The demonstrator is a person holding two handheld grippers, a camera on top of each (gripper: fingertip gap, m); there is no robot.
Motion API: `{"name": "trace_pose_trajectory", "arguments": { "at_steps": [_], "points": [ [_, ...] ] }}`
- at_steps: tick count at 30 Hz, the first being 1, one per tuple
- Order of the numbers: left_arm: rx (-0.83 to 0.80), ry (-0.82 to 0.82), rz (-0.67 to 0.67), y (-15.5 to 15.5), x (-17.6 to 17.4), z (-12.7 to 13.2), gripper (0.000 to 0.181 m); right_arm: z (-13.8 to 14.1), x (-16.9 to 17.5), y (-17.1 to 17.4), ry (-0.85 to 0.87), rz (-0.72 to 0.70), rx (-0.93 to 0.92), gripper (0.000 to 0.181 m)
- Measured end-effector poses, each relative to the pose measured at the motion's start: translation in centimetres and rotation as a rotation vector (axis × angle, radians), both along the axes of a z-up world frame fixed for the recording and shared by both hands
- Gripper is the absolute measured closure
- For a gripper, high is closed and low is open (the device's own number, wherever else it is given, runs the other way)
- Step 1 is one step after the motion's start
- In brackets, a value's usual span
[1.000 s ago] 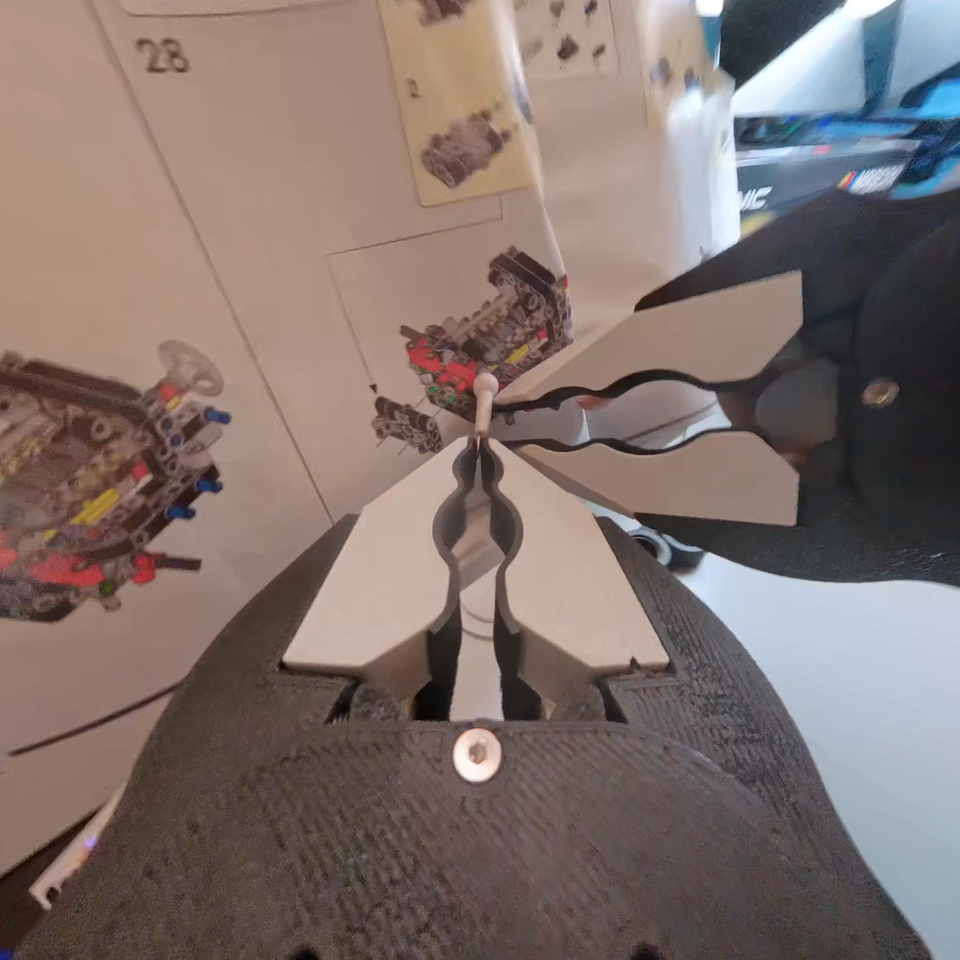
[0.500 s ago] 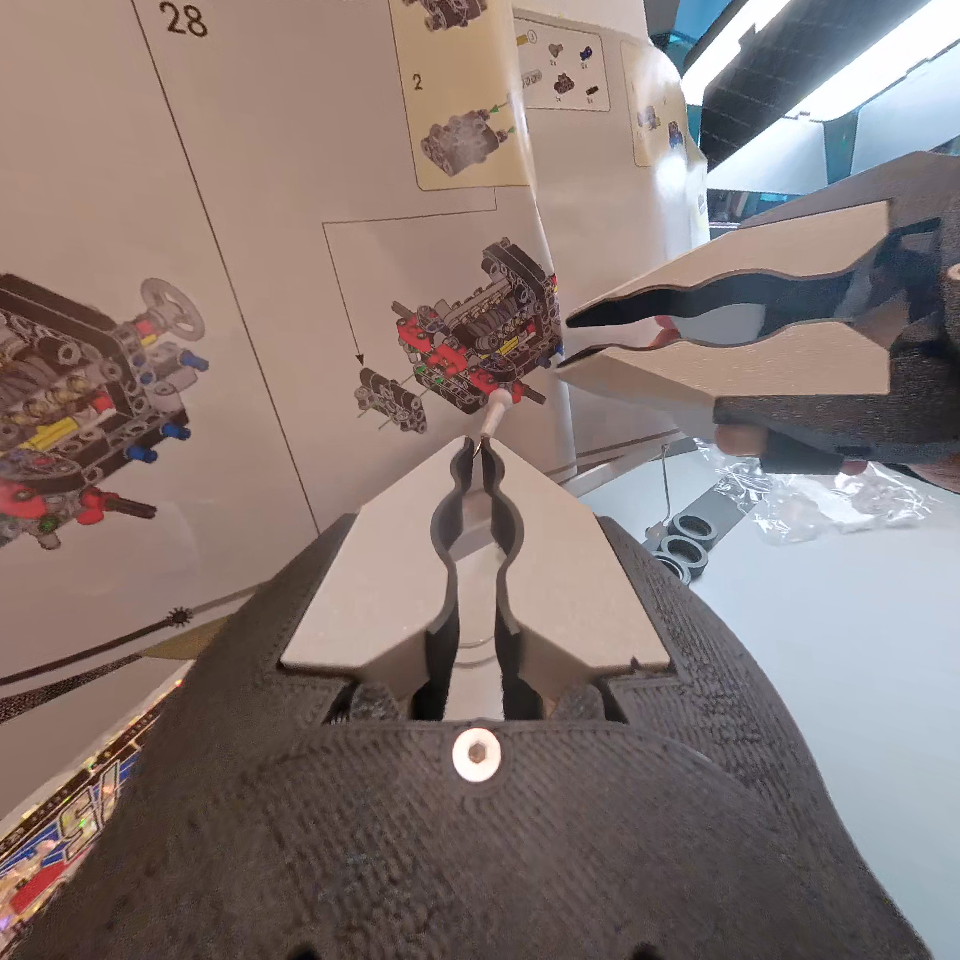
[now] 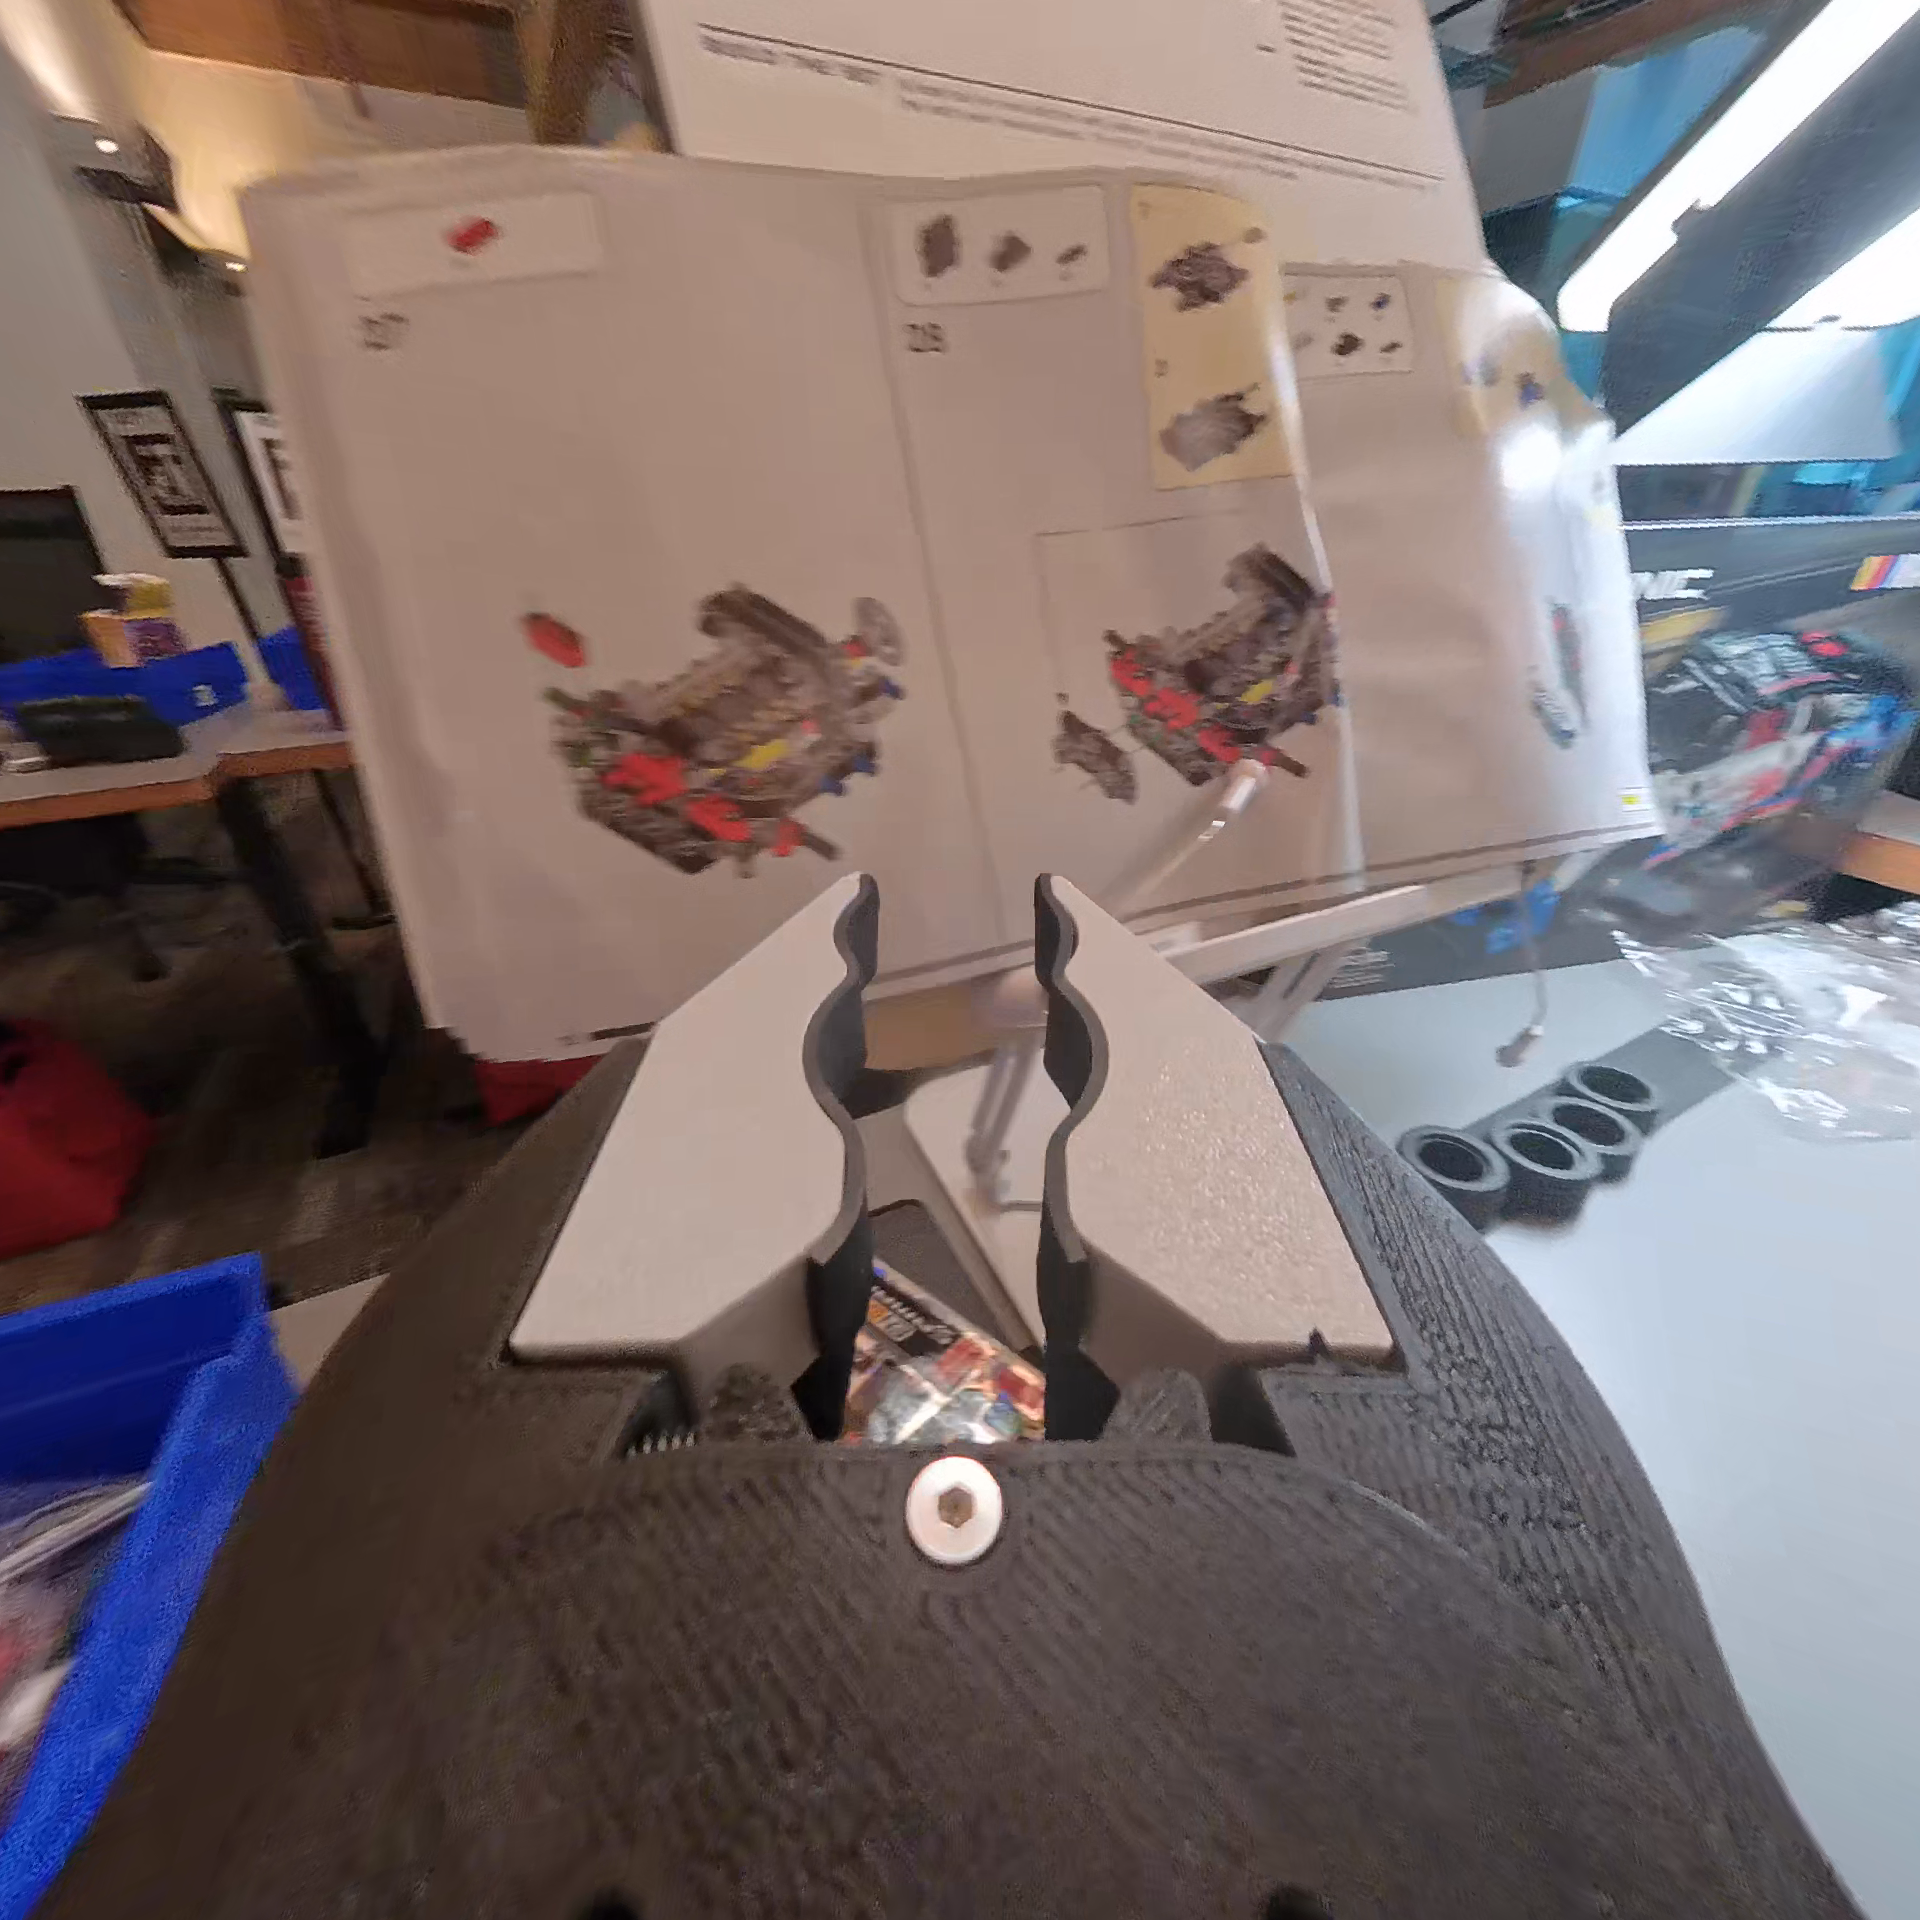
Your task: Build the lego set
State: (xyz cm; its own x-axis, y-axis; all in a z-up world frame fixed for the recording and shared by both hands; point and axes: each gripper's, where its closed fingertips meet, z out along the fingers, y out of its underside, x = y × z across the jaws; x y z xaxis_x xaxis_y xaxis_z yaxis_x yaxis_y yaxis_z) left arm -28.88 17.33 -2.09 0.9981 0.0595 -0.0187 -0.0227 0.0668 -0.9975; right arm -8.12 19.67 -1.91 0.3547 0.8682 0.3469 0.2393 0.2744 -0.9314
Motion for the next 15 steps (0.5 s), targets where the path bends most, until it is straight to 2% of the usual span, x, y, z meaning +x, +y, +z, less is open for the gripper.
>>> {"name": "trace_pose_trajectory", "arguments": {
  "at_steps": [3,6,8,11,15],
  "points": [
    [0.036,0.016,0.075,-1.0,-2.8,1.7,0.16,-2.0,5.3,-2.7,0.044,-0.012,-0.068,0.154],
    [0.096,0.064,0.138,-1.2,-5.1,5.3,0.181,-5.2,10.0,-5.3,0.059,-0.042,-0.136,0.155],
    [0.109,0.089,0.167,-0.6,-6.3,7.7,0.181,-7.4,12.5,-6.5,0.075,-0.07,-0.179,0.156],
    [0.094,0.106,0.204,0.9,-8.0,10.4,0.181,-9.6,14.4,-7.2,0.112,-0.084,-0.183,0.157],
    [0.043,0.093,0.209,3.0,-9.1,11.7,0.181,-8.9,14.6,-6.5,0.17,-0.062,-0.198,0.157]
  ]
}}
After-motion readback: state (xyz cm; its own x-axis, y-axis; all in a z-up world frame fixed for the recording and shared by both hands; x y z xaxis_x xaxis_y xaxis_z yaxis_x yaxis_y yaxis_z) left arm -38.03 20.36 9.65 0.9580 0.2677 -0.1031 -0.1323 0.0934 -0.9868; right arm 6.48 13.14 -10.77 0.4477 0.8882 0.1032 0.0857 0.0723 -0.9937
